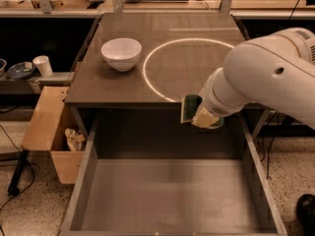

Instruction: Pick sponge from top drawer and place on counter

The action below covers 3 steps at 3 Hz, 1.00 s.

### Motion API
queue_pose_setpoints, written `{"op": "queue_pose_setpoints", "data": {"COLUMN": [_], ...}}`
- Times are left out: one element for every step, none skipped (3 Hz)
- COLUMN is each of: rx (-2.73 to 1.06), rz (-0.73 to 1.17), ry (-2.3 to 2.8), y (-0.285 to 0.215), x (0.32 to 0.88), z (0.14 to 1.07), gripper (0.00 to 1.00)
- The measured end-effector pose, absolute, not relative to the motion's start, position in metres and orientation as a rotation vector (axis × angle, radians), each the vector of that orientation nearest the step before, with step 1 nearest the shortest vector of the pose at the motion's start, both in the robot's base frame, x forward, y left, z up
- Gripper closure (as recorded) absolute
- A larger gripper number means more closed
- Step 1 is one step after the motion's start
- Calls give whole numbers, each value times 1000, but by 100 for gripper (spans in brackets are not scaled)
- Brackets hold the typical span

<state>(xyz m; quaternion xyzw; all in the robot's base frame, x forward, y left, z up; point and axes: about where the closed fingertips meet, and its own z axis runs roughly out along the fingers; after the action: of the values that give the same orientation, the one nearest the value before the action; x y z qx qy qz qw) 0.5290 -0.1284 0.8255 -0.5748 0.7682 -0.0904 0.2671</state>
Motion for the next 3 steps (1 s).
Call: {"op": "queue_pose_setpoints", "data": {"rx": [-1565,-1565,-1590], "rz": [-292,-342,-373], "ry": [2058,2050,2031], "y": [-132,-138,-140], "x": [544,553,574], "z": [841,853,857], "gripper": [100,100,100]}}
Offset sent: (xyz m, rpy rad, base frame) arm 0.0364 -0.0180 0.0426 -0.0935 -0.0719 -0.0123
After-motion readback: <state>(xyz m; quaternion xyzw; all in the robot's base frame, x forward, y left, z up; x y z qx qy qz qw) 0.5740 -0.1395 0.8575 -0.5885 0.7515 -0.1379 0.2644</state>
